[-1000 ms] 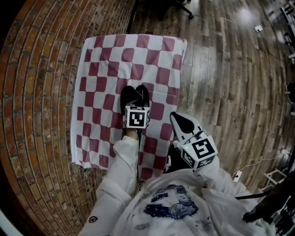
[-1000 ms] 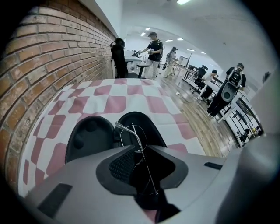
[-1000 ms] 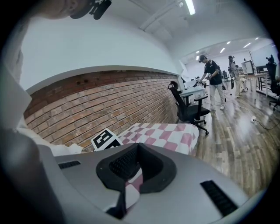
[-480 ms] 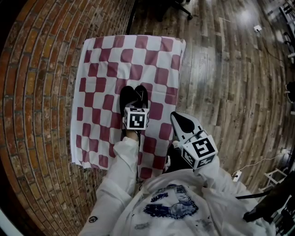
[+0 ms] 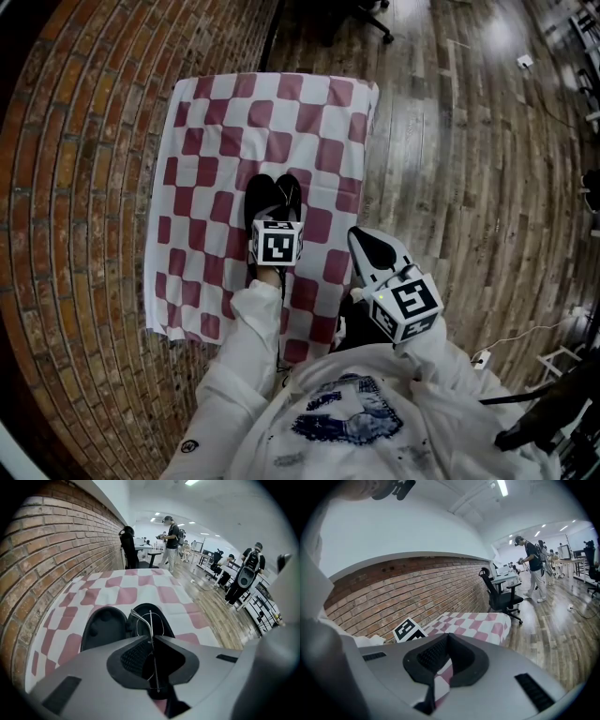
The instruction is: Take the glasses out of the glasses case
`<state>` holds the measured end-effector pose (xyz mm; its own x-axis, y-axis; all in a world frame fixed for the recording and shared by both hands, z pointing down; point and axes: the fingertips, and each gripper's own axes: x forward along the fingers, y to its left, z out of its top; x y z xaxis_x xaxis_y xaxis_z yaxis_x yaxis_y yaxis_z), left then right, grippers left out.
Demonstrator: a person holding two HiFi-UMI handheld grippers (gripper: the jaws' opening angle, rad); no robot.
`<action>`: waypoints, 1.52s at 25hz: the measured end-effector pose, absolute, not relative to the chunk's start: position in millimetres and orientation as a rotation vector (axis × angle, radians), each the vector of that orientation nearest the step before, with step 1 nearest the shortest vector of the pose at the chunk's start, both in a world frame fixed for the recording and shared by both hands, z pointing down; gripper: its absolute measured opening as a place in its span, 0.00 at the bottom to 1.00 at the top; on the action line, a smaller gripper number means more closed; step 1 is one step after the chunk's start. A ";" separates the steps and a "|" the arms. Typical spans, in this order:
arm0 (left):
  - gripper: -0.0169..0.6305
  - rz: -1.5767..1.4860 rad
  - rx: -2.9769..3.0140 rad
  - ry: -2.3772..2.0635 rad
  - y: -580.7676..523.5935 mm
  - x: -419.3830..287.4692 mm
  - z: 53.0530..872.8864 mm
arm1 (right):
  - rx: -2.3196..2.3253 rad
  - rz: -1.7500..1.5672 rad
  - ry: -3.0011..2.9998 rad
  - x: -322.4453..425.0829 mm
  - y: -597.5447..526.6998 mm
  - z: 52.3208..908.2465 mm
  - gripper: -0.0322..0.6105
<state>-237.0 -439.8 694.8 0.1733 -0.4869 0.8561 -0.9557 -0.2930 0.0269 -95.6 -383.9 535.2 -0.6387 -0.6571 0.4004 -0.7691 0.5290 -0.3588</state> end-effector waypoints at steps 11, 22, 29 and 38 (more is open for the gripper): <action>0.10 0.988 1.872 -1.454 -431.6 -250.5 662.2 | 1.182 0.729 -2.587 -99.1 -371.6 520.4 0.07; 0.10 0.854 1.903 -1.601 -404.1 -259.5 584.7 | 1.124 0.643 -2.671 -104.6 -347.5 483.0 0.07; 0.10 0.762 1.961 -1.720 -363.8 -260.9 521.4 | 1.073 0.550 -2.743 -111.7 -323.8 450.3 0.07; 0.10 0.620 1.994 -1.893 -293.7 -257.3 442.7 | 1.043 0.431 -2.824 -105.6 -288.1 406.0 0.07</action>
<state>-257.3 -293.7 442.7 0.0267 -0.8561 0.5161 -0.9956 -0.0693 -0.0634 -105.6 -288.1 406.0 -0.7602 -0.6212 0.1904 -0.6497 0.7252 -0.2278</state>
